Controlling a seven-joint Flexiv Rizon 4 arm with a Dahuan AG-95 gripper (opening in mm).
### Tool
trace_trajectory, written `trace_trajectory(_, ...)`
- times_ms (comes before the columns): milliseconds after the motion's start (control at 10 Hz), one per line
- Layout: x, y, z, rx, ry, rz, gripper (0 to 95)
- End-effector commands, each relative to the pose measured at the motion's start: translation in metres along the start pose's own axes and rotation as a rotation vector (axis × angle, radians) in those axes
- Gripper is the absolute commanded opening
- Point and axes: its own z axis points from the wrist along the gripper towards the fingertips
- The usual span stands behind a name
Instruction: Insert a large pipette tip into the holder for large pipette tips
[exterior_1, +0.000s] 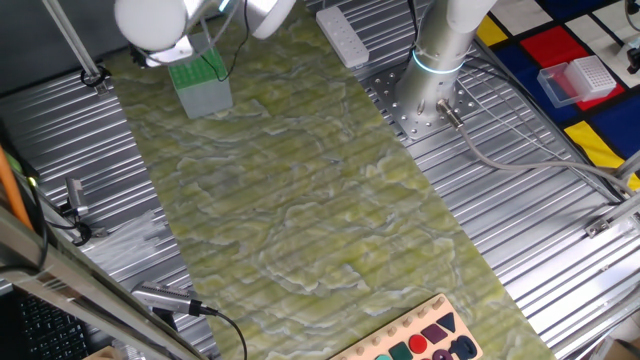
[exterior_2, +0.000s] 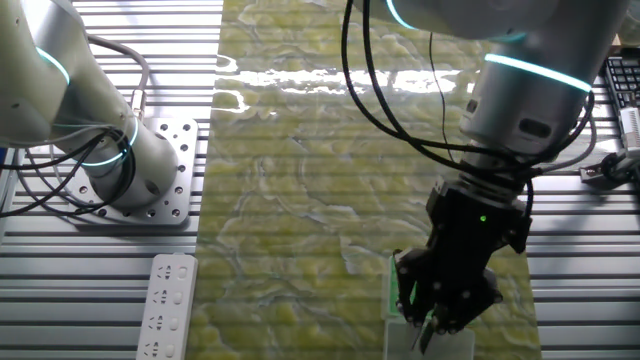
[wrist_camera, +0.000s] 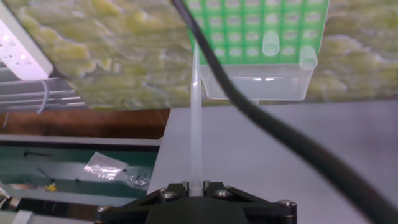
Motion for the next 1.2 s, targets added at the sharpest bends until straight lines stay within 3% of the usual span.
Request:
trace_trajectory(100, 0.006, 0.002, 0.008, 0.006, 0.008, 0.000, 0.0)
trace_trajectory(600, 0.013, 0.003, 0.016, 0.009, 0.070, -0.005, 0.0)
trace_trajectory(1200, 0.010, -0.001, 0.019, 0.012, 0.080, 0.000, 0.0)
